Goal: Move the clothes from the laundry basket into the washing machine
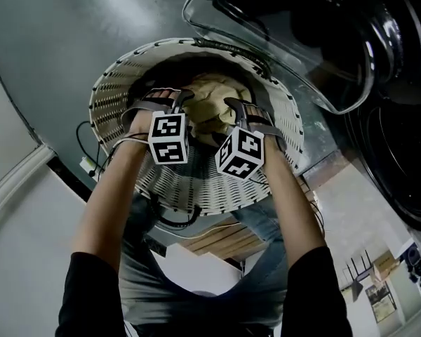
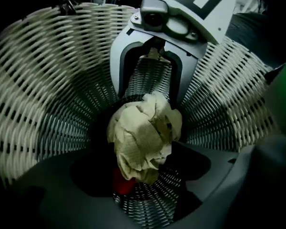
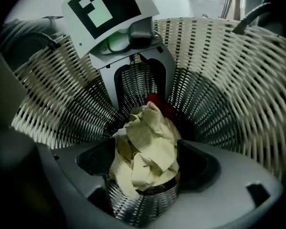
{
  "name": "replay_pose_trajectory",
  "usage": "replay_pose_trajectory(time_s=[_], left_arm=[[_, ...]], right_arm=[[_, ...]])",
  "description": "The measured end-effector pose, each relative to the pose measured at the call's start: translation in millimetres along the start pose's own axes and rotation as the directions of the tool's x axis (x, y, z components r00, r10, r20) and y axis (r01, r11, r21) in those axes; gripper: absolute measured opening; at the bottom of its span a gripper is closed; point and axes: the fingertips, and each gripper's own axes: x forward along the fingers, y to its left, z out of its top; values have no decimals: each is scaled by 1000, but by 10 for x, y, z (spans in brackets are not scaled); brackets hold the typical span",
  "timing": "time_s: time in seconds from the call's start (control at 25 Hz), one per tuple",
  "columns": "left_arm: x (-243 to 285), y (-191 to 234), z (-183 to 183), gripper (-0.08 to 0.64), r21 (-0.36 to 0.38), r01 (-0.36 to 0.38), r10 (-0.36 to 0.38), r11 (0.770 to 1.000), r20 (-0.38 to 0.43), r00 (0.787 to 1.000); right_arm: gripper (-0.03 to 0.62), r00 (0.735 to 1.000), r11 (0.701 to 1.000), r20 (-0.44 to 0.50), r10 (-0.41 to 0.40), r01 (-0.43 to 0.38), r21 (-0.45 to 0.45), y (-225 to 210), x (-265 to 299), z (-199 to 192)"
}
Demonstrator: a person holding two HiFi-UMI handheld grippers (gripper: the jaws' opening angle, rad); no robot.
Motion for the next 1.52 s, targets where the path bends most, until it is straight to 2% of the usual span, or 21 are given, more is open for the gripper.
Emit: replay_pose_trajectory(time_s=[0.32,0.48,0.72,1.0,1.04,1.2,1.32,1.4,1.52], left_arm=[[442,74,-186,402,-20,6,-7,1000,-46,999],[632,90,-222,411,12,-2,2,1000,-53,999],[918,14,-315,411,37,16,-13,999,-77,997],[1109,74,-387,410,18,-13,15,1000,-100,995],[1130,76,-390,389,12,-20,21,1000,-102,995],[1191,115,-386,252,10,-60,61,998,-115,991],[1200,66,-365,168,15,-52,53,999,-117,992],[1182,38,-357,133,2,-41,41,999,-110,993],[1101,15,-335,117,-30,-36,33,999,-93,995]], right_arm=[[472,994,996,-88,68,-72,-50,89,446,-252],[509,984,993,-130,120,-122,-7,185,697,-393],[569,986,994,-133,105,-102,27,125,997,-484],[569,985,995,-144,93,-96,-11,66,1297,-586],[569,985,996,-145,89,-92,-14,66,1339,-593],[514,988,999,-151,42,-46,-26,-1,1456,-639],[418,986,999,-164,1,-8,-37,-49,1465,-669],[352,986,999,-169,-10,3,-38,-56,1450,-671],[251,983,999,-182,-20,13,-37,-45,1371,-659]])
